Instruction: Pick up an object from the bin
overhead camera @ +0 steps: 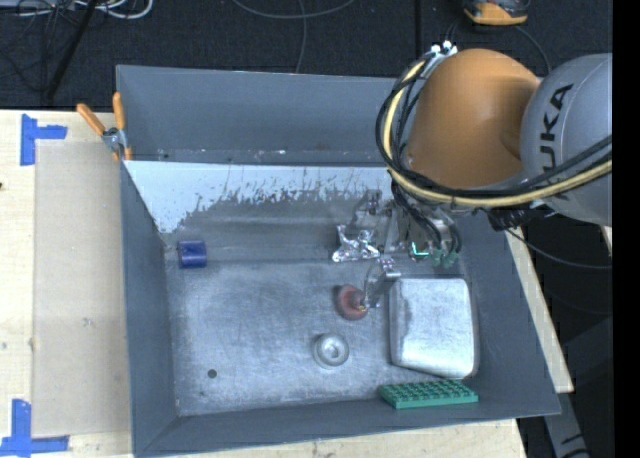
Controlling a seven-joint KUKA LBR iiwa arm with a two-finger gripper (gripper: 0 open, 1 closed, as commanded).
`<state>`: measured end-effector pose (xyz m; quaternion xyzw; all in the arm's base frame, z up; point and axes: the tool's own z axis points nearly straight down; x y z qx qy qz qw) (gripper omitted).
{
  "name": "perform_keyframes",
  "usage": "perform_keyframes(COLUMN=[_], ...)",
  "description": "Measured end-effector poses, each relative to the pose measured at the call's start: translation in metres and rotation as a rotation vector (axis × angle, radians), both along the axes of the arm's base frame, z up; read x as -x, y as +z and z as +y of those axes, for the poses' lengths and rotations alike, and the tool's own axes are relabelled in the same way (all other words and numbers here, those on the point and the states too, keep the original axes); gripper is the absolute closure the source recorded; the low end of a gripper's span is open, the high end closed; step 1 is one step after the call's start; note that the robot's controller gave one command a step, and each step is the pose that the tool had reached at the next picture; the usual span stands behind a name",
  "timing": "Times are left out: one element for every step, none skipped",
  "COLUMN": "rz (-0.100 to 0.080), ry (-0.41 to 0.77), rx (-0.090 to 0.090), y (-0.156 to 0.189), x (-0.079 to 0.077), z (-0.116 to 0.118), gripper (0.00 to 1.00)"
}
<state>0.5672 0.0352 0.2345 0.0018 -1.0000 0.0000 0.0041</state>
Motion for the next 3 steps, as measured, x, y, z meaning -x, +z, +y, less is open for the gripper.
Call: perform_keyframes(rz=[-0.003, -0.006, -0.004], ry=[0.318, 0.315, 0.493], rx=[-0.002, -0.002, -0.004], y=[-0.087, -0.086, -0.137], x=[0.023, 0.023, 0.002], z=[-0.047, -0.047, -0.025], gripper=[0.00, 1.00, 1.00])
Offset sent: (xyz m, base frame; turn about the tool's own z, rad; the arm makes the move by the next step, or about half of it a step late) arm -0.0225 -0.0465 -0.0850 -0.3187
